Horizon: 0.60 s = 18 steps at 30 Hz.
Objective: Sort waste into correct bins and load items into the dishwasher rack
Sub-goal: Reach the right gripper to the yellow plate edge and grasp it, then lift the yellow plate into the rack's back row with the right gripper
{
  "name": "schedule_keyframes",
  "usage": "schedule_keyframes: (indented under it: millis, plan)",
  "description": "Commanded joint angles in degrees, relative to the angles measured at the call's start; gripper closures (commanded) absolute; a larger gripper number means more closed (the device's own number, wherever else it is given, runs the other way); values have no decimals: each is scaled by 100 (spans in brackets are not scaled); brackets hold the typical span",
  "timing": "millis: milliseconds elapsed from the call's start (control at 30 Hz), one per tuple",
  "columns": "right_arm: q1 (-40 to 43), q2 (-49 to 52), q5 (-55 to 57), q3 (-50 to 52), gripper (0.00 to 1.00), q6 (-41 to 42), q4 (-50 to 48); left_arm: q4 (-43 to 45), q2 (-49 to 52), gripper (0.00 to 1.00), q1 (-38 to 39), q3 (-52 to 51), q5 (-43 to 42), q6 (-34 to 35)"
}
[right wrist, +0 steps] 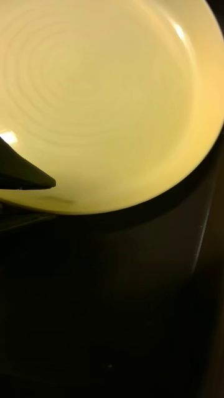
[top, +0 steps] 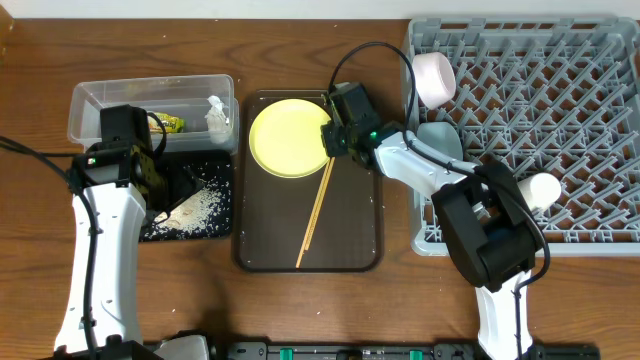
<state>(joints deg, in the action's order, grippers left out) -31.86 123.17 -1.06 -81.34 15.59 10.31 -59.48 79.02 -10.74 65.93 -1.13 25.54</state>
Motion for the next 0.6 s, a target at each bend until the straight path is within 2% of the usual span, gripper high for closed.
schedule_keyframes:
  millis: [0, 133, 267, 567]
  plan:
    - [-118, 87, 81, -28, 87, 160, 103, -4, -4, 16, -22, -24, 28, 50]
    - [-133, 92, 83, -28, 89, 157, 168, -4, -4, 16, -22, -24, 28, 50]
    - [-131, 90, 81, -28, 99, 160, 92, -7, -4, 16, -22, -24, 28, 50]
    - [146, -525, 170, -129, 99, 90, -90, -4, -4, 16, -22, -24, 28, 50]
